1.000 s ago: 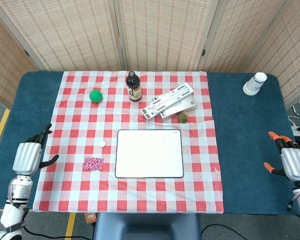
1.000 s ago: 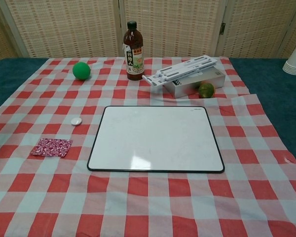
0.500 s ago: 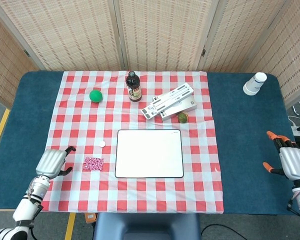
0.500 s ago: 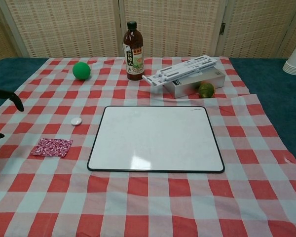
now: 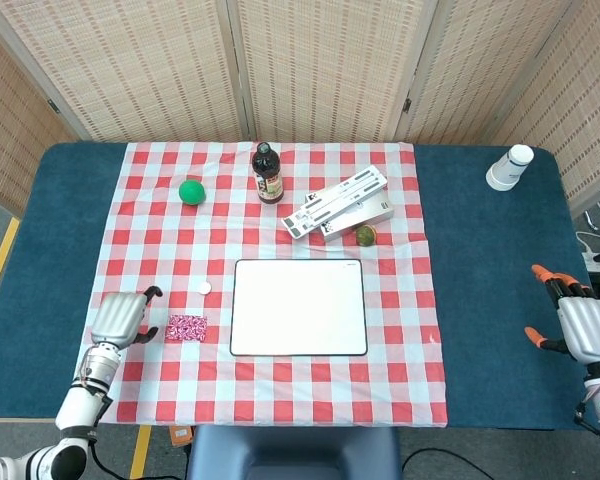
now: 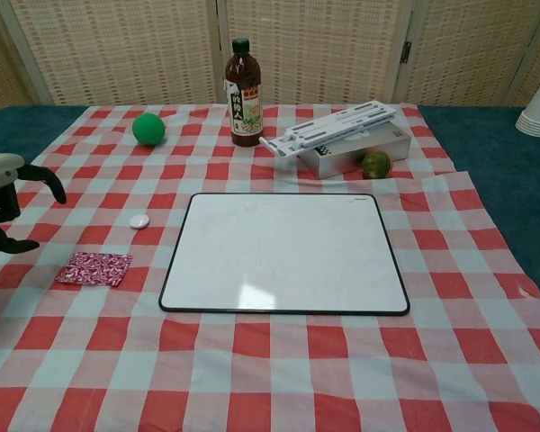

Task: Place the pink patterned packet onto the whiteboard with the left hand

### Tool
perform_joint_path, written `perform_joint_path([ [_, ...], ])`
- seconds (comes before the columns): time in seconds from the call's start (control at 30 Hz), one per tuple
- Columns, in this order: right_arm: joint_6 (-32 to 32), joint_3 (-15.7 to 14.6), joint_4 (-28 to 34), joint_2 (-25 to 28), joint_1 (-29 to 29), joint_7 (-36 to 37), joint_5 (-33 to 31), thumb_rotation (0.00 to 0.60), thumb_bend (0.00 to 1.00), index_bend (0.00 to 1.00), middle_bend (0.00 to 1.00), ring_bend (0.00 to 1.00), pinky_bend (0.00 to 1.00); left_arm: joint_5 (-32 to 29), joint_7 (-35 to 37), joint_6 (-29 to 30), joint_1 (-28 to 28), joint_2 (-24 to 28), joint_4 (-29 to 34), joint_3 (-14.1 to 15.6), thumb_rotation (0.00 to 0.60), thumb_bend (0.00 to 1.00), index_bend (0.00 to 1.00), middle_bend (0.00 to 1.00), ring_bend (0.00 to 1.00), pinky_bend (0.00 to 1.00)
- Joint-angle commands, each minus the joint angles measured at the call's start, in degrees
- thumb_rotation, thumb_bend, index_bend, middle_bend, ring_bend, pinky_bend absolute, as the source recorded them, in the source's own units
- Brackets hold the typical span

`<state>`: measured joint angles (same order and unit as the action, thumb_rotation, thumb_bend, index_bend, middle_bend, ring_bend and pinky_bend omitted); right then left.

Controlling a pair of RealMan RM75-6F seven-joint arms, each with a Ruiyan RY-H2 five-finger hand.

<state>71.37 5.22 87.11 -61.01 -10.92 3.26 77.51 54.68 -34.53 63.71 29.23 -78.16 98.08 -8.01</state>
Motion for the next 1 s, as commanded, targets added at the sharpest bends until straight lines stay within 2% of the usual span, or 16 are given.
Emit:
perform_joint_path([
  [0.03,-0.1,0.0,-0.1,-0.1,0.0,0.0,0.0,0.600,0.15,0.10,0.18,0.16,0.26,-1.6,-0.6,-0.9,0.9,0.3,2.8,0.6,0.600,0.26,0.22,1.00,1.00,0.96],
  [0.2,0.0,0.0,-0.1,-0.1,0.0,-0.1,0.0,0.600,0.15,0.10,0.18,0.16,0.26,-1.0,-0.6,0.7,1.2,-2.2,1.1,1.0,0.600,0.26,0.20,1.00,1.00,0.96],
  [0.47,-0.2,0.0,-0.1,0.0,-0.1,0.1,-0.1,0.600,0.15,0.10,0.18,0.16,0.26,-2.4,0.6,-0.1,2.1,-4.0,-1.3,1.0,0.600,0.27,0.29,1.00,1.00,0.96],
  [0.77,0.4,0.1,-0.1,0.1,0.2,0.5,0.0,0.600,0.15,0.10,0.18,0.16,0.26,-6.6,1.1,-3.5,3.6,-3.4,0.2,1.4,0.600,0.27,0.26,1.00,1.00,0.96],
  [1.0,1.4,-0.3,-0.1,0.1,0.4,0.3,1.3,0.600,0.15,0.10,0.18,0.16,0.26,-7.6,0.5,-3.0,4.4,-4.0,-0.3,1.8,0.600,0.26,0.25,1.00,1.00,0.96],
])
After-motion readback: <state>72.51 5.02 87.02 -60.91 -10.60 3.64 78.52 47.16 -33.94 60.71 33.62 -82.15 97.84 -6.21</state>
